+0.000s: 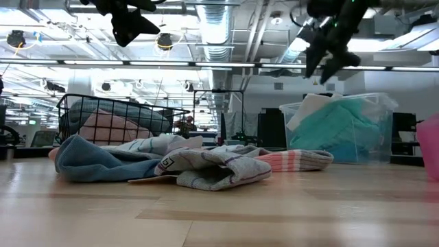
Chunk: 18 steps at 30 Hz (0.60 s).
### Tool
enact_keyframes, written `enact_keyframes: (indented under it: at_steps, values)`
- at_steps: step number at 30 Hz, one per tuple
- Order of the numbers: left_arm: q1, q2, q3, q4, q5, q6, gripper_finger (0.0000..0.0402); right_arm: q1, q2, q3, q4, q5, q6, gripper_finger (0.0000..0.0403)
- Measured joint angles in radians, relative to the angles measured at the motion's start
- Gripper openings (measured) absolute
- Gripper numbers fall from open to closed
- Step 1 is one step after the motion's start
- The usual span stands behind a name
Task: Pick & Place Cloths
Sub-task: Put the white shorts into the transparent bin
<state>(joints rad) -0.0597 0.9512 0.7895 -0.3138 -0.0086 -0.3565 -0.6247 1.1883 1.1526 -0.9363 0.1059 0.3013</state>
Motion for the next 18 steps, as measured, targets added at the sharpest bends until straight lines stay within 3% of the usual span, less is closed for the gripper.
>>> enact_keyframes:
  at_steps: [3,8,18]
  values:
    - [0.0,0.0,0.0,0.0,0.0,0.0,0.0191,0.096,-0.004,0.0,-0.003,0.018,-0.1,0.0271]
    - [0.0,0.0,0.0,0.0,0.0,0.0,0.0192,0.21,0.044,0.0,-0.037,0.138,-0.197,0.0271]
    - [0.0,0.0,0.0,-0.001,0.002,-0.026,0.0191,0.293,0.173,0.0,-0.076,0.263,-0.226,0.0271]
